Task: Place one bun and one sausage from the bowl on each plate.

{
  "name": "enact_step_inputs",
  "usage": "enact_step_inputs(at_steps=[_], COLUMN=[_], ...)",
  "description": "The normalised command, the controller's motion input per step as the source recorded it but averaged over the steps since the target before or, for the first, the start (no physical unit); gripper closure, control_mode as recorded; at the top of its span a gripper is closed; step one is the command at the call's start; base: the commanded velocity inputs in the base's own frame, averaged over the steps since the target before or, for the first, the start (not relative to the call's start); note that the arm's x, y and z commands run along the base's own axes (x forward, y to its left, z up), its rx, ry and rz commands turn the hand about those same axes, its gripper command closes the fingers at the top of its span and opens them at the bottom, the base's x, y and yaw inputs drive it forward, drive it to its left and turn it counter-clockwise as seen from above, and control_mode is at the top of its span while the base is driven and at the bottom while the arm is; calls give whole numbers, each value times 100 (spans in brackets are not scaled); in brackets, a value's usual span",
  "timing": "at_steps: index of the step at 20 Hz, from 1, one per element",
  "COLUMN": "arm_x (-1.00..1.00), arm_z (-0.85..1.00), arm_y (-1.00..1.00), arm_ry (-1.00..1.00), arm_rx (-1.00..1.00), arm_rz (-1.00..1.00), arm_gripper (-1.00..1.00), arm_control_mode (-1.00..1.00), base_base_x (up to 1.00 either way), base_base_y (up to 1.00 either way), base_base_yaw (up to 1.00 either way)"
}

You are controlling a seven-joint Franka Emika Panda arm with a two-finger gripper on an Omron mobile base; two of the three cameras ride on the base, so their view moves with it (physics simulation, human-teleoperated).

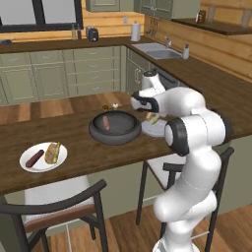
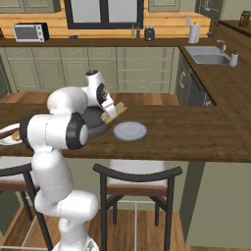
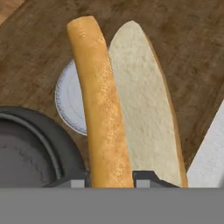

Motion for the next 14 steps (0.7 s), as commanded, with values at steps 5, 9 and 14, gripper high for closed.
enact_step_inputs(at_steps=[5, 9, 14], arm_x=[21, 45, 62], arm_z=[-55, -55, -58], arm_y=[-73, -7, -1], arm_ry=[0, 0, 0], arm_rx=[2, 1, 2], arm_rz=[-7, 0, 0], arm_gripper=[100, 100, -100], arm_control_mode=[-100, -100, -100], base_base_x=[0, 0, 0], base_base_y=[0, 0, 0], base_base_yaw=[0, 0, 0])
